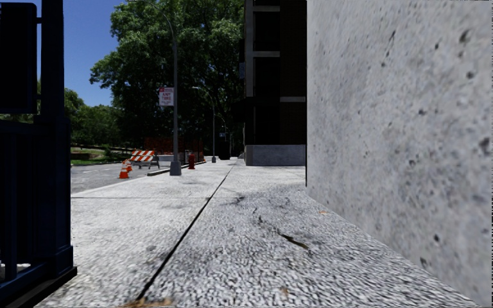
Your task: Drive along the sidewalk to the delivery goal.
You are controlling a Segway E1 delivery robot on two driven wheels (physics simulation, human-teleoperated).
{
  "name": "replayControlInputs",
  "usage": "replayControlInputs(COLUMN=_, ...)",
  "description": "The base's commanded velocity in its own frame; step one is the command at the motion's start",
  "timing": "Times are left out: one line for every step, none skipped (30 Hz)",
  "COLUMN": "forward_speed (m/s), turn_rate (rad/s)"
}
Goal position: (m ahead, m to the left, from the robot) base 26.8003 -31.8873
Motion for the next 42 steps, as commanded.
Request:
replayControlInputs(forward_speed=1.95, turn_rate=0.0)
replayControlInputs(forward_speed=1.95, turn_rate=0.0)
replayControlInputs(forward_speed=1.95, turn_rate=0.0)
replayControlInputs(forward_speed=1.95, turn_rate=0.0)
replayControlInputs(forward_speed=1.95, turn_rate=0.0)
replayControlInputs(forward_speed=1.95, turn_rate=0.0)
replayControlInputs(forward_speed=1.95, turn_rate=0.0)
replayControlInputs(forward_speed=1.95, turn_rate=0.0)
replayControlInputs(forward_speed=1.95, turn_rate=0.0)
replayControlInputs(forward_speed=1.95, turn_rate=0.0)
replayControlInputs(forward_speed=1.95, turn_rate=0.0)
replayControlInputs(forward_speed=1.95, turn_rate=0.0)
replayControlInputs(forward_speed=1.95, turn_rate=0.0)
replayControlInputs(forward_speed=1.95, turn_rate=0.0)
replayControlInputs(forward_speed=1.95, turn_rate=0.0)
replayControlInputs(forward_speed=1.95, turn_rate=0.0)
replayControlInputs(forward_speed=1.95, turn_rate=0.0)
replayControlInputs(forward_speed=1.95, turn_rate=0.0)
replayControlInputs(forward_speed=1.95, turn_rate=0.0)
replayControlInputs(forward_speed=1.95, turn_rate=0.0)
replayControlInputs(forward_speed=1.95, turn_rate=0.0)
replayControlInputs(forward_speed=1.95, turn_rate=0.0)
replayControlInputs(forward_speed=1.95, turn_rate=0.0)
replayControlInputs(forward_speed=1.95, turn_rate=0.0)
replayControlInputs(forward_speed=1.95, turn_rate=0.0)
replayControlInputs(forward_speed=1.95, turn_rate=0.0)
replayControlInputs(forward_speed=1.95, turn_rate=0.0)
replayControlInputs(forward_speed=1.95, turn_rate=0.0)
replayControlInputs(forward_speed=1.95, turn_rate=0.0)
replayControlInputs(forward_speed=1.95, turn_rate=0.0)
replayControlInputs(forward_speed=1.95, turn_rate=0.0)
replayControlInputs(forward_speed=1.95, turn_rate=0.0)
replayControlInputs(forward_speed=1.95, turn_rate=0.0)
replayControlInputs(forward_speed=1.95, turn_rate=0.0)
replayControlInputs(forward_speed=1.95, turn_rate=0.0)
replayControlInputs(forward_speed=1.95, turn_rate=0.0)
replayControlInputs(forward_speed=1.95, turn_rate=0.0)
replayControlInputs(forward_speed=1.95, turn_rate=0.0)
replayControlInputs(forward_speed=1.95, turn_rate=0.0)
replayControlInputs(forward_speed=1.95, turn_rate=0.0)
replayControlInputs(forward_speed=1.95, turn_rate=0.0)
replayControlInputs(forward_speed=1.95, turn_rate=0.0)
